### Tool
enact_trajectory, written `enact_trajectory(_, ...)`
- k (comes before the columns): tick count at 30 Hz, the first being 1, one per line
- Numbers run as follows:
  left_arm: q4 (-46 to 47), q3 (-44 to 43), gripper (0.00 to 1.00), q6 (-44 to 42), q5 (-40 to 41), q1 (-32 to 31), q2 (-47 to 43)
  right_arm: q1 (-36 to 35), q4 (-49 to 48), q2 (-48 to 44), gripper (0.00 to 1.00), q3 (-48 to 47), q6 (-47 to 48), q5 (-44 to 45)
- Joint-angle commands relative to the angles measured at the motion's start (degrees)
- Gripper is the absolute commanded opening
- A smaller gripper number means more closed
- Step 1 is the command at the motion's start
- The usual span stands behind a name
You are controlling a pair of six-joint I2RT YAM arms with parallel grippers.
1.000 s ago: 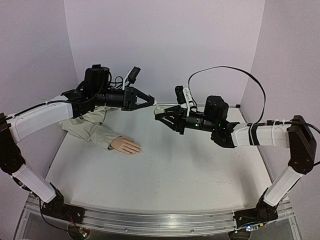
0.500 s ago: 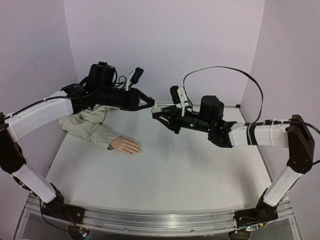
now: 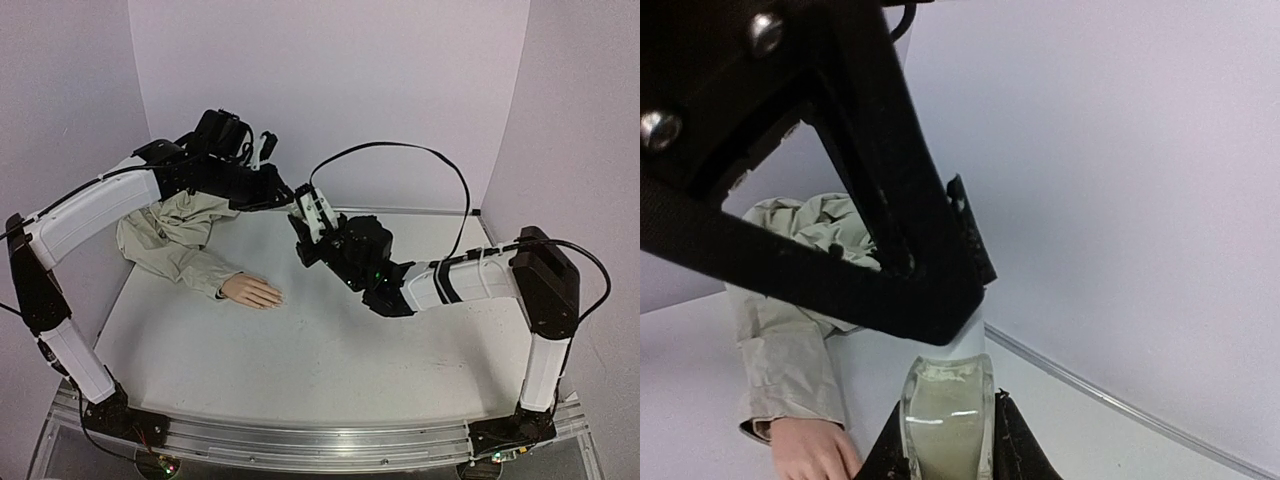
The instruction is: Paint the nails
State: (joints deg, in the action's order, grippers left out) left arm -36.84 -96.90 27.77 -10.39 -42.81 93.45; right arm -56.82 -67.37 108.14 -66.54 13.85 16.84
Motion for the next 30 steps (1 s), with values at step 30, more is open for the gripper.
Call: enact_trajectory(30, -16.0, 3.9, 0.0, -41.6, -42.4, -0.3, 3.2, 13.8, -28.3, -2.0, 0.0, -14.9, -58.5, -89.8)
